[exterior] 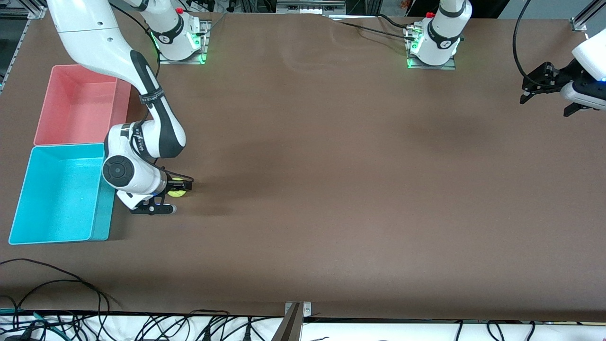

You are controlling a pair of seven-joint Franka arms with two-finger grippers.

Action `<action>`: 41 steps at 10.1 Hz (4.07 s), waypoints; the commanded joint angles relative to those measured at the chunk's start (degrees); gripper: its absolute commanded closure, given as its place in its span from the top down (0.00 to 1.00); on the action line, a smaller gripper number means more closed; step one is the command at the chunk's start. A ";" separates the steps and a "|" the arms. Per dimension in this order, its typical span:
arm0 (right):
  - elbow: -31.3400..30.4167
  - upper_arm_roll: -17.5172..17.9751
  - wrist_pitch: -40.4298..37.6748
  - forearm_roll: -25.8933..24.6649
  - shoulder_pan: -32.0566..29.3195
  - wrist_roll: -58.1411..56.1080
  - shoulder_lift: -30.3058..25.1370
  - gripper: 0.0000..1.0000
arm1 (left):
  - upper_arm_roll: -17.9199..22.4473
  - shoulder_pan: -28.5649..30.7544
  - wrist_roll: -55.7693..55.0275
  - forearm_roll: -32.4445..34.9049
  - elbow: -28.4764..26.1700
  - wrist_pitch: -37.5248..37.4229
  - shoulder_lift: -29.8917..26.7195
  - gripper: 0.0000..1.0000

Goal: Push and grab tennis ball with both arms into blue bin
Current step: 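Grasp the tennis ball with the right gripper and lift it, then carry the ball over the cyan bin and open the right gripper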

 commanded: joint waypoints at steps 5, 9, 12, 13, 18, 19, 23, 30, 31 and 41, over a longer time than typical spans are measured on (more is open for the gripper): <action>1.25 -0.22 -0.78 0.48 -0.12 -0.36 -2.54 0.17 | -0.42 -0.34 -6.97 -2.05 2.67 -3.72 0.91 1.00; 6.35 -5.30 -14.21 0.05 -0.38 -4.46 -7.90 0.18 | -0.25 0.09 -6.71 -2.13 2.58 -3.72 0.91 1.00; 6.27 -13.38 -20.65 0.22 -0.47 -16.59 -11.95 0.19 | -0.07 0.27 -6.88 -2.04 2.67 -4.16 0.82 1.00; 5.75 -14.62 -20.66 -0.04 -0.38 -17.75 -11.96 0.20 | 0.19 0.36 -6.88 -2.04 2.67 -4.25 0.82 1.00; -3.37 -20.00 -13.31 0.92 -5.02 -30.81 -13.18 0.21 | 0.11 0.80 -6.88 -2.13 2.67 -4.51 0.56 1.00; -5.57 -20.00 -11.28 1.62 -5.91 -31.90 -13.97 0.21 | -0.07 0.71 -6.88 -2.13 2.67 -4.51 0.56 1.00; -9.73 -19.91 -5.99 4.43 -7.76 -36.39 -12.50 0.22 | -0.33 0.71 -6.79 -2.57 2.67 -4.51 0.56 1.00; -8.68 -19.47 -5.90 7.78 -10.84 -40.96 -8.01 0.80 | -0.16 0.71 -6.71 -2.57 3.11 -4.77 0.65 1.00; -8.50 -19.47 -6.07 7.78 -10.75 -41.05 -7.92 1.00 | -0.33 0.62 -6.79 -2.57 3.19 -4.78 0.56 1.00; 16.94 -19.56 -33.00 7.69 -10.23 -34.40 -9.94 1.00 | -0.33 0.62 -6.79 -2.57 3.20 -5.04 0.56 1.00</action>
